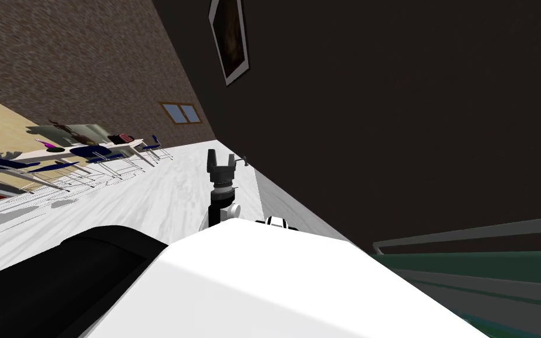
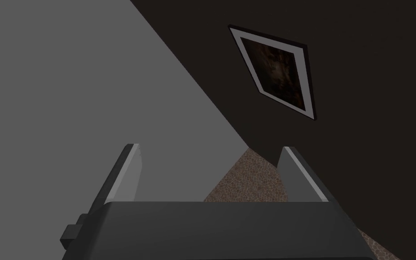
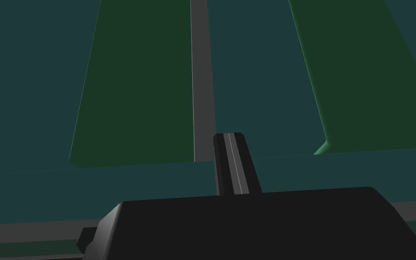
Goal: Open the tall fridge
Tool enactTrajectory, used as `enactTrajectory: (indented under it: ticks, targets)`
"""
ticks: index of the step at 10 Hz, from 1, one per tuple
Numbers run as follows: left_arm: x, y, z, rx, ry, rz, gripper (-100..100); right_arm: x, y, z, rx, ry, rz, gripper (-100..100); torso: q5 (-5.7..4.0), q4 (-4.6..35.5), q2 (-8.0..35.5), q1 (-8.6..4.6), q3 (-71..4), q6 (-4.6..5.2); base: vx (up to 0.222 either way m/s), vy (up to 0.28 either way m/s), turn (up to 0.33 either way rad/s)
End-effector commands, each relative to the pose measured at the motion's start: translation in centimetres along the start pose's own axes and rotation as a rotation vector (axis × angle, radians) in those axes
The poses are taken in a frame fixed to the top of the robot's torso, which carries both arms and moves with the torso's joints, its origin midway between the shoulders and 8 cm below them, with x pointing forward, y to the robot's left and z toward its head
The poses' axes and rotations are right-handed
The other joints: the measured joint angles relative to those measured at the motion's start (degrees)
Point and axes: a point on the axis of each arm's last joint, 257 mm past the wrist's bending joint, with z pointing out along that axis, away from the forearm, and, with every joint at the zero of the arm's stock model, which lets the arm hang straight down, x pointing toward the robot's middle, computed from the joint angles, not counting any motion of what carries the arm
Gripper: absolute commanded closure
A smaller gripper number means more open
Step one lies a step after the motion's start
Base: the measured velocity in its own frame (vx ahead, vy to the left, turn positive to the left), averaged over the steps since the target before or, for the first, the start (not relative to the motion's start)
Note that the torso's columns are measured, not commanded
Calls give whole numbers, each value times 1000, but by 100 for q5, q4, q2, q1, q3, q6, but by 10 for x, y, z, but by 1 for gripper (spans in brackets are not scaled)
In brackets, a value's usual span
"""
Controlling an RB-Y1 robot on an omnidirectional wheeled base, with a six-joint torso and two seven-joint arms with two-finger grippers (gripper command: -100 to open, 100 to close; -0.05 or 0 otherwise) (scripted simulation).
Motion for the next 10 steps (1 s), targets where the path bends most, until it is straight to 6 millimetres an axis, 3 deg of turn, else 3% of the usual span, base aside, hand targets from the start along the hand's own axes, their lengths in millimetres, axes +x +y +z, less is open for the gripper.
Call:
enactTrajectory:
  ticks: [1,2,6,8,9,10]
  targets:
    - [0,0,0,0,0,0,0,25,-4,-11,-1,69,-5,100,5,11,34,15,22,0,286,40,-5]
    - [0,0,0,0,0,0,0,15,-19,-8,-3,52,-6,-100,6,21,60,15,40,2,113,-4,6]
    - [0,0,0,0,0,0,0,1,-51,-12,-4,54,-5,-100,-2,29,77,-3,55,3,-71,-33,8]
    - [0,0,0,0,0,0,0,1,-54,-13,-4,54,-7,-100,4,6,17,10,12,1,-31,-20,3]
    - [0,0,0,0,0,0,0,0,-54,-14,-5,54,-4,0,3,5,14,11,11,1,-7,-2,-1]
    - [0,0,0,0,0,0,0,0,-54,-14,-5,54,-4,0,4,8,24,10,16,1,0,0,0]
